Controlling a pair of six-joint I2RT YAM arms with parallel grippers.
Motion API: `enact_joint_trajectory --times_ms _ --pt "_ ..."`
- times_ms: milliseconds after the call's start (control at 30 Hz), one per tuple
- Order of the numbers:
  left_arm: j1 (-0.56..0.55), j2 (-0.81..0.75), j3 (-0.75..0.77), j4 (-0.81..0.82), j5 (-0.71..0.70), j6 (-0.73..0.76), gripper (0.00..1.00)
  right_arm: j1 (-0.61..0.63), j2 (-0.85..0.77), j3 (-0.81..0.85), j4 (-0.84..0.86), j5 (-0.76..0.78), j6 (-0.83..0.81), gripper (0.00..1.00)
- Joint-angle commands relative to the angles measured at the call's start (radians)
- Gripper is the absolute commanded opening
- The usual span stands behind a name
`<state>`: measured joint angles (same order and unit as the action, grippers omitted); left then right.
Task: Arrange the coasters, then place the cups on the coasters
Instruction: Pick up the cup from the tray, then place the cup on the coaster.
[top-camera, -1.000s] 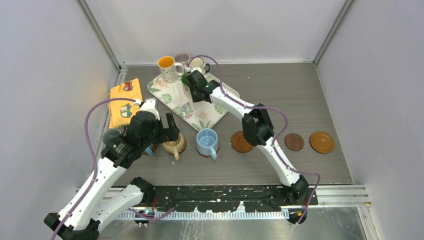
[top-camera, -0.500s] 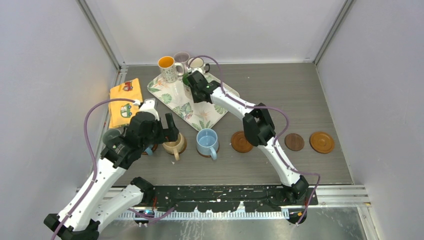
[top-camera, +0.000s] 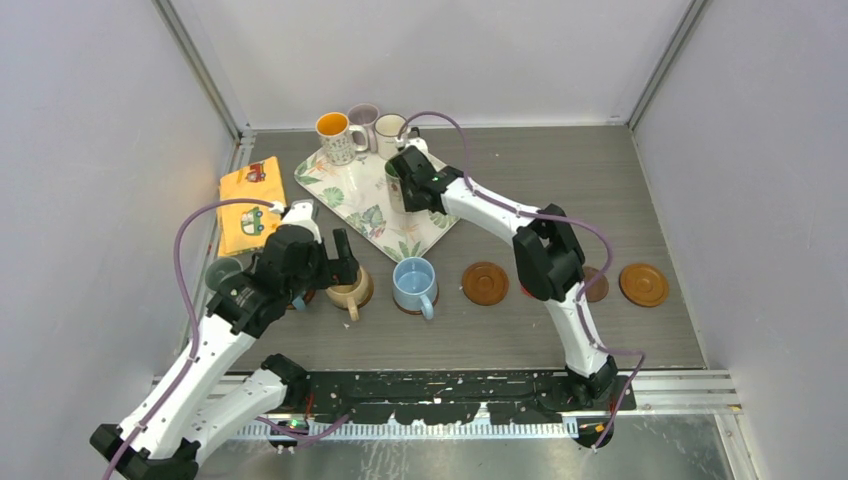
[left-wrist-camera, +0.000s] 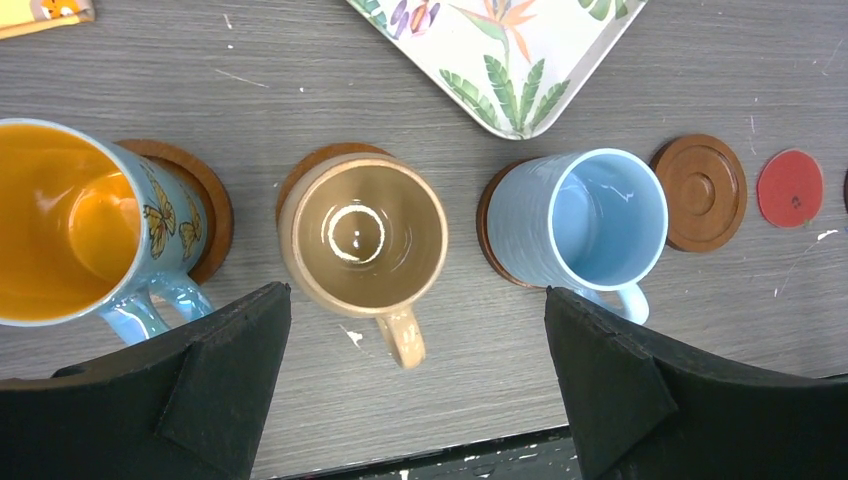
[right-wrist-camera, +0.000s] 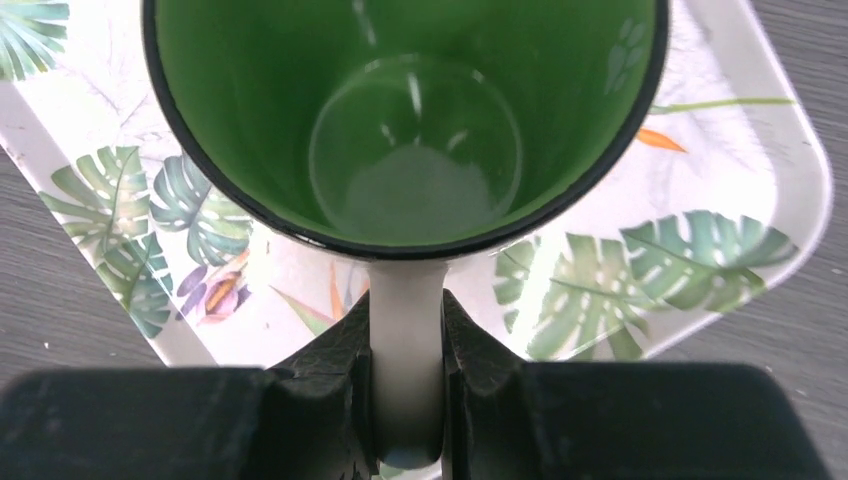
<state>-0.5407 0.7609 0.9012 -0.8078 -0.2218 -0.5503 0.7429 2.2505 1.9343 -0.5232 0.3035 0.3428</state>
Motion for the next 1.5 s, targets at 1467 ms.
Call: enact_joint_trajectory --times_ms 1467 --pt "0.006 0.146 -0.011 0.194 0.050 -0.018 1.00 0.159 -1.113 -0.939 0.026 0.406 0.259 0.01"
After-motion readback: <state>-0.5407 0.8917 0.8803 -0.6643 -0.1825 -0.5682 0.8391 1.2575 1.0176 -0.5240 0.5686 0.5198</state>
